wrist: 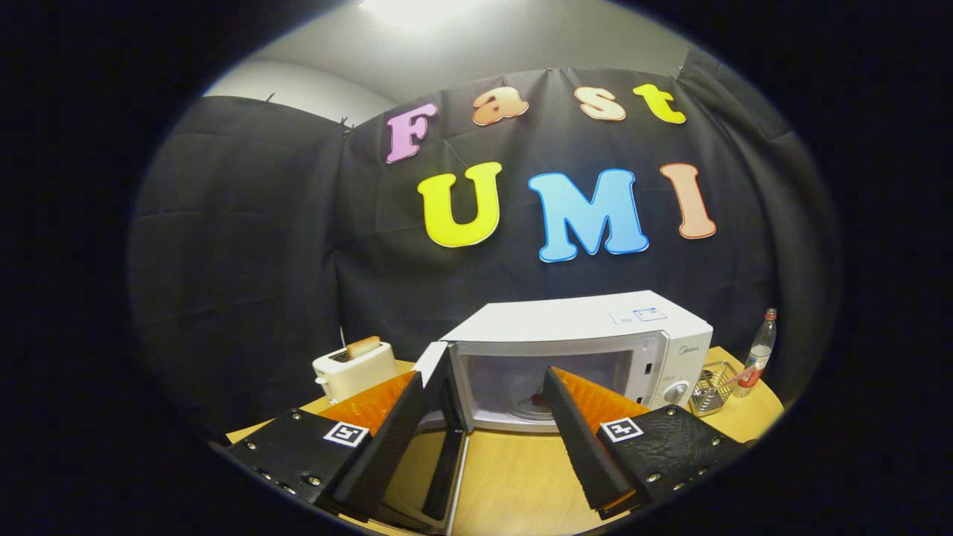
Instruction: Open the microwave, put the food inside, and close the microwave door.
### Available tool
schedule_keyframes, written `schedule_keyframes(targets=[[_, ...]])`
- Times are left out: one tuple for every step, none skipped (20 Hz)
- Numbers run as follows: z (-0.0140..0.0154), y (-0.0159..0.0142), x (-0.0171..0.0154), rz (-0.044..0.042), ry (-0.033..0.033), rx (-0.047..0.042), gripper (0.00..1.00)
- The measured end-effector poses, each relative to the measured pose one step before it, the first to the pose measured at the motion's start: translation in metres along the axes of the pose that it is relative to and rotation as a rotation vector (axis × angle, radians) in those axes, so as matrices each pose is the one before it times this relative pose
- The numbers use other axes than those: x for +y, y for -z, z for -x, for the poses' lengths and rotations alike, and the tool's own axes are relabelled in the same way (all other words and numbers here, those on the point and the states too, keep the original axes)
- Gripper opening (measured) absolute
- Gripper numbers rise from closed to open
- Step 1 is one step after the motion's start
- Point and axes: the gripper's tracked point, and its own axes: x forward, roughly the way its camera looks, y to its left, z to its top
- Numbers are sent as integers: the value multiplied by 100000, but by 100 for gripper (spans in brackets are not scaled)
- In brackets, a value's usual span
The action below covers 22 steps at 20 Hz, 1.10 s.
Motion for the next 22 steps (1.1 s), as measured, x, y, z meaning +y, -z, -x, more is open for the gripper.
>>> schedule_keyframes(targets=[[670,-264,1267,-129,-2240,32,97],[886,126,1428,483,-2686,66,96],[536,17,1124,620,-2025,196,89],[654,-30,1398,756,-2565,157,85],[434,119,1383,714,-2403,341,83],[314,178,1106,518,-1840,473,83],[326,193,1348,499,-2180,658,83],[265,116,1058,403,-1665,201,83],[232,22,948,547,-669,-392,83],[357,41,915,149,-1200,-339,71],[-108,647,1474,-290,-3208,1183,58],[-321,655,640,1048,1293,1368,58],[526,154,461,280,-95,-479,41],[269,230,426,-168,170,-118,23],[-149,614,1104,-243,-1633,858,13],[-176,841,909,-31,-2545,2201,13],[-103,1109,829,969,-2368,2714,13],[71,853,284,950,-1647,1867,13],[113,843,623,692,-2664,1359,13],[117,745,364,450,-1968,1438,13],[132,1028,425,627,-1622,2016,13],[49,725,-158,657,544,2006,13]])
